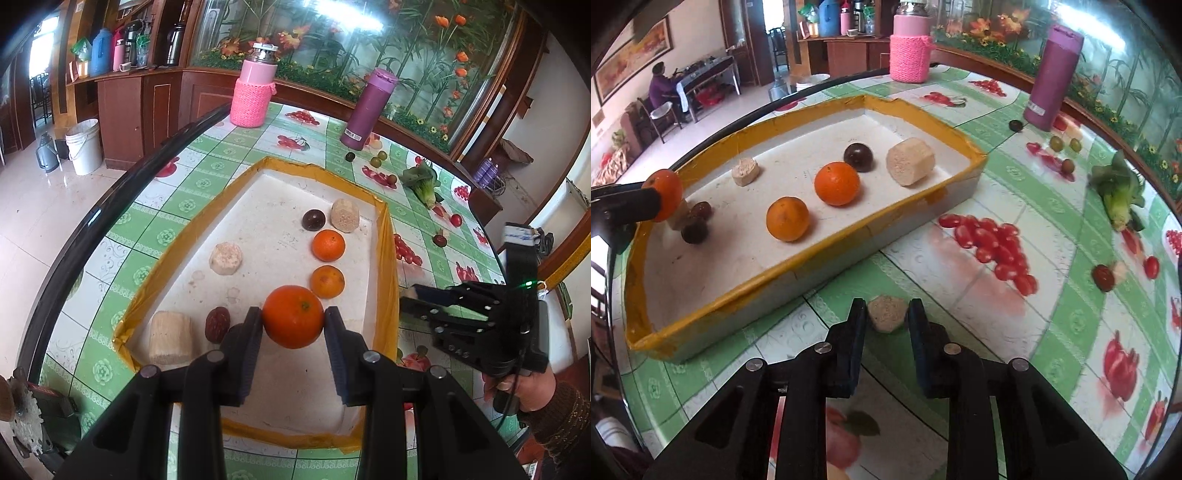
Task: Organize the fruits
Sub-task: 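Lower the orange over the tray with the left tool while the right tool lowers the cookie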
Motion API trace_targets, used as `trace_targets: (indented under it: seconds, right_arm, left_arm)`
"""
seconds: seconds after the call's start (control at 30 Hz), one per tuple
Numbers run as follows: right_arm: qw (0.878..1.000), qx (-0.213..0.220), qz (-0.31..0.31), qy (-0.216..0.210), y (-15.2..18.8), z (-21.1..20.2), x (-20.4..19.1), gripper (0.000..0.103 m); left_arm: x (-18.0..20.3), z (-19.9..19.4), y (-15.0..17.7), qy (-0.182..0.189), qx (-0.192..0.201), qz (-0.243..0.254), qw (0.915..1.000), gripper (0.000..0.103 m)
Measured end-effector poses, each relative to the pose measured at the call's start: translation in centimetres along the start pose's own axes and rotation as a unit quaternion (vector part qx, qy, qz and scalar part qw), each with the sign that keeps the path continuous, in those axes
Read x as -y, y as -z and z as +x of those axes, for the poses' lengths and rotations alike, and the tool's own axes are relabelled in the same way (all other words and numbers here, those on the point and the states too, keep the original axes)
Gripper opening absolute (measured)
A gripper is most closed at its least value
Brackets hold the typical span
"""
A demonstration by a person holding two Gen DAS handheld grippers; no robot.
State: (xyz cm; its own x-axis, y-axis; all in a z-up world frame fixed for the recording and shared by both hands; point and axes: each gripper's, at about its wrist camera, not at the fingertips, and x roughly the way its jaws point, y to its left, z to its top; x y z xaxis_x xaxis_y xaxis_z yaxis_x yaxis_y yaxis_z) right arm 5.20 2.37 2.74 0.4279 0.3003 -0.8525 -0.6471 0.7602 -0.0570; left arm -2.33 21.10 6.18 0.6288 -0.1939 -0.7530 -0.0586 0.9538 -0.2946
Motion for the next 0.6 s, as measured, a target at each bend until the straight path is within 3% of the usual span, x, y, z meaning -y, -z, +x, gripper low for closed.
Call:
trace_targets:
  seconds: [0.13, 0.33, 0.6]
  right_arm:
    - [1.000, 0.029, 0.006, -0.001, -2.1, -2.0, 1.0, 0.023]
    - [0.997, 0.061, 0.001, -0.040, -7.6, -2.4, 0.1, 0.023]
    - [0.996, 0.027, -0.035, -0.080, -12.4, 2.8, -4.2, 0.022]
  left_arm:
    - [-0.4, 0.5, -0.2, -0.002, -0.002, -0.007, 1.0000, 0.037]
    - [-0.8, 1.4, -0.6, -0.008, -0.005, -0.014, 0.9999, 0.037]
    - [-1.8, 3.1, -0.9, -0.022, -0.019, -0.025, 0.9993, 0.037]
